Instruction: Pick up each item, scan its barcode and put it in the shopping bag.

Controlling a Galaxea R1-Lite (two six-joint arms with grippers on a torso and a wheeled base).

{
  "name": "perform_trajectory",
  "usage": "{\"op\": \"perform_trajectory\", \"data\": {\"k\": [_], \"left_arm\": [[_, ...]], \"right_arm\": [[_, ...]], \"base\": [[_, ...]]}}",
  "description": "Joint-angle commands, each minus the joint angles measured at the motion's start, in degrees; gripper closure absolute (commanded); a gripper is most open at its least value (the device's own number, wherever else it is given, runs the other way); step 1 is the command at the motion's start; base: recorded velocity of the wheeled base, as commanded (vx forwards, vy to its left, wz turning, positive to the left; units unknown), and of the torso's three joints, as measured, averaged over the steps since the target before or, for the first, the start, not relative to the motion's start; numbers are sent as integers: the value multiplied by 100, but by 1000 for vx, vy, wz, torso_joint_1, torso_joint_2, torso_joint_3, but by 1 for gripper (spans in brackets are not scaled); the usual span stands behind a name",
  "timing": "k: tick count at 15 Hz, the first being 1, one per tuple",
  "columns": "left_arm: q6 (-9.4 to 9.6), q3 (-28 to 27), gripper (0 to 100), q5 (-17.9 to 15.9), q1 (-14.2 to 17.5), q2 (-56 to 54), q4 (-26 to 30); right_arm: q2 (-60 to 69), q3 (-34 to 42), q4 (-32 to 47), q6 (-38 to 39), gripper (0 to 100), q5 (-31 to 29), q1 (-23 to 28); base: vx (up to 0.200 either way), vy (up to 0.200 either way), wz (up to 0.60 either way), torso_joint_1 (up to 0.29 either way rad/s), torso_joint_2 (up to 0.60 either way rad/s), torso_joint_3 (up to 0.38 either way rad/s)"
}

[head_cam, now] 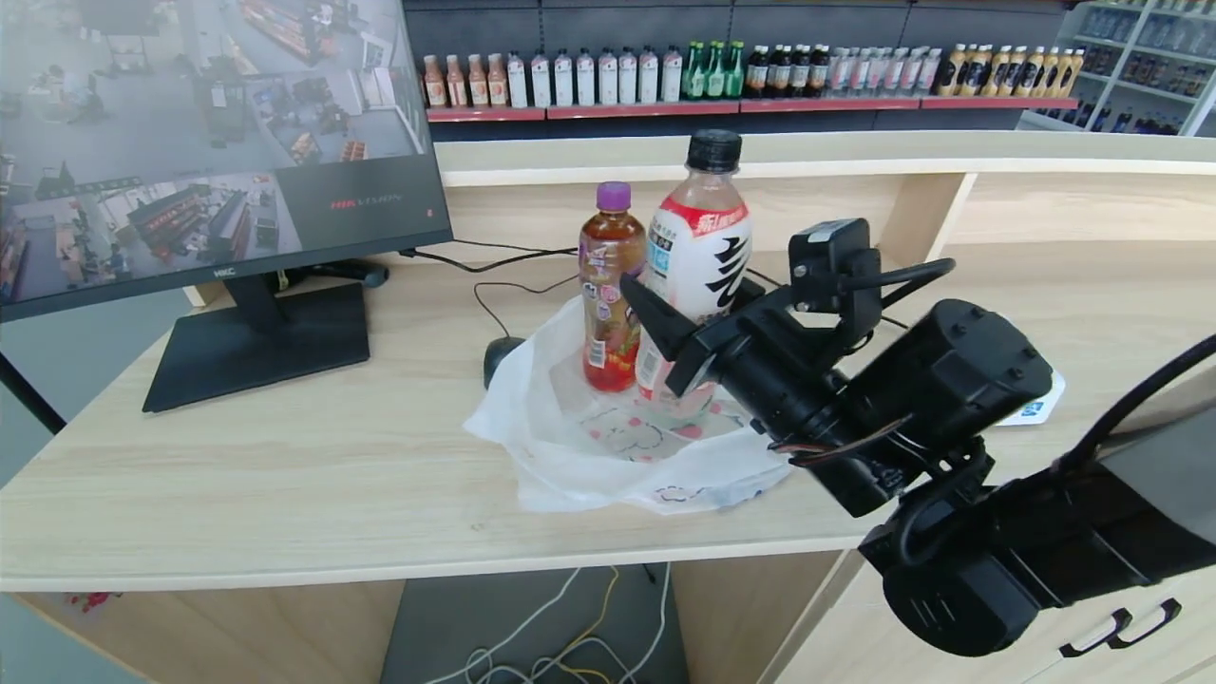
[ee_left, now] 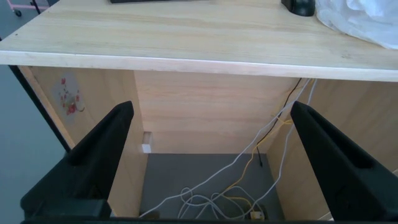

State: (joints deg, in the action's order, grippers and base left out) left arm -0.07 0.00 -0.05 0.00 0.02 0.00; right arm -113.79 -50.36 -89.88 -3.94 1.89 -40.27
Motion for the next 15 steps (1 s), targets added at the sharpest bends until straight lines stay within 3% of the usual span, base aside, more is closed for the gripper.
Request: {"op": "perform_trajectory", "data": {"k": [1,15], "left_arm": [[-1,0,0,-4,0,-2,0],[-1,0,0,5,0,-2,0]], "right_arm": [[-399,-194,-12,16,100,4,10],[-1137,-334,-12,25,100,13,1]], "base": [[0,0,0,0,0,0],[0,0,0,0,0,0]]}}
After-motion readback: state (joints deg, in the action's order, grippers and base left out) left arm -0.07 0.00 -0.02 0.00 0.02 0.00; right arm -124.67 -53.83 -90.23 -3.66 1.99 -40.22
